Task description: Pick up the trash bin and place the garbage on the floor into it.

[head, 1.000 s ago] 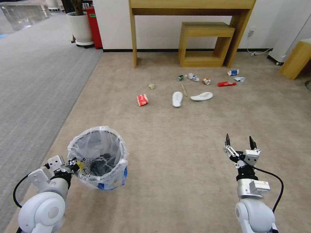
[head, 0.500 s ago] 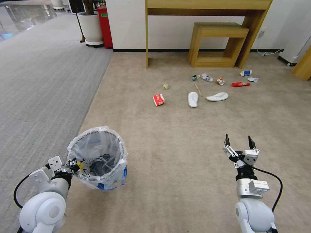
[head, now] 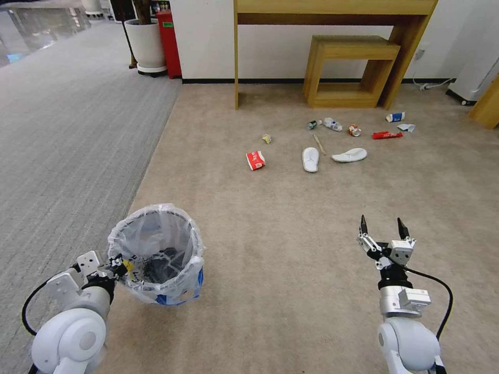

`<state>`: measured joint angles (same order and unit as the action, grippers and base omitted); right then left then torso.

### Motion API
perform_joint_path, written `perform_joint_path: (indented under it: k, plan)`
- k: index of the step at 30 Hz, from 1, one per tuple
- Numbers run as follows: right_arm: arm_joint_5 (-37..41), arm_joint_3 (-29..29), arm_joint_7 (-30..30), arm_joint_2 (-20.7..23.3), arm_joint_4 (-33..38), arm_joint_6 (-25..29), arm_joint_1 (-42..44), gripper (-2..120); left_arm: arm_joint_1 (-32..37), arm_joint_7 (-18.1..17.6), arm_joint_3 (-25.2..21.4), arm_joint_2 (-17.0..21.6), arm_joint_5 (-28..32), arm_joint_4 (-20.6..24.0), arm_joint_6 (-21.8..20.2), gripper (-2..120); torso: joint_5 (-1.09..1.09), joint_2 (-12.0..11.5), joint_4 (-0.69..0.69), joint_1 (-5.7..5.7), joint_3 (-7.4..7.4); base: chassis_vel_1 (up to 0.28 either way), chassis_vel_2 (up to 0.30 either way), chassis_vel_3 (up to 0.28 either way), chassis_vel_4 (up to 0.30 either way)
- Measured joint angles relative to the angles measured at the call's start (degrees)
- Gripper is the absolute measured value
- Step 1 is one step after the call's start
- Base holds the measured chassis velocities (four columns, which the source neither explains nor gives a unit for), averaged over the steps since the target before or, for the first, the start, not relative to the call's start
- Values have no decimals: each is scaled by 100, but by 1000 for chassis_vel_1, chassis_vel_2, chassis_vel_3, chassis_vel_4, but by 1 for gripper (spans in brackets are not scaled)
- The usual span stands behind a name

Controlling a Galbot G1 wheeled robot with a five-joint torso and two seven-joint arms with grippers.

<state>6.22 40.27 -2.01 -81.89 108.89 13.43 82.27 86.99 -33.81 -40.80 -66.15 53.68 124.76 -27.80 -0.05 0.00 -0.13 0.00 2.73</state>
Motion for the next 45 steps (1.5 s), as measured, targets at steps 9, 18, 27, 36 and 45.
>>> perform_joint_path:
  k: [9, 18, 27, 36, 45]
  plan:
    - [-3, 13, 15, 9, -12, 0, -9, 86, 4, 11, 11, -19, -36, -2, 10, 1, 2, 1, -1, 0, 1, -122, 115, 122, -113]
    - [-9, 23, 15, 9, -10, 0, -3, 86, 29, 30, 12, -35, -64, 10, 22, 1, 0, 1, 0, 0, 0, -159, 158, 154, -157]
    - [-11, 25, 17, 5, 24, 9, 19, 86, 51, 42, -3, -36, -77, 55, 36, 1, 0, 1, 0, 0, 1, -168, 174, 176, -179]
    - [-11, 28, 18, 6, 55, 10, 28, 86, 69, 46, -10, -40, -84, 85, 39, 1, 0, 1, 0, 0, 0, -146, 161, 157, -157]
    - [-10, 27, 18, 19, 67, 10, 30, 86, 77, 46, -20, -41, -94, 105, 43, 1, 0, 1, 0, 0, 0, -154, 144, 150, -143]
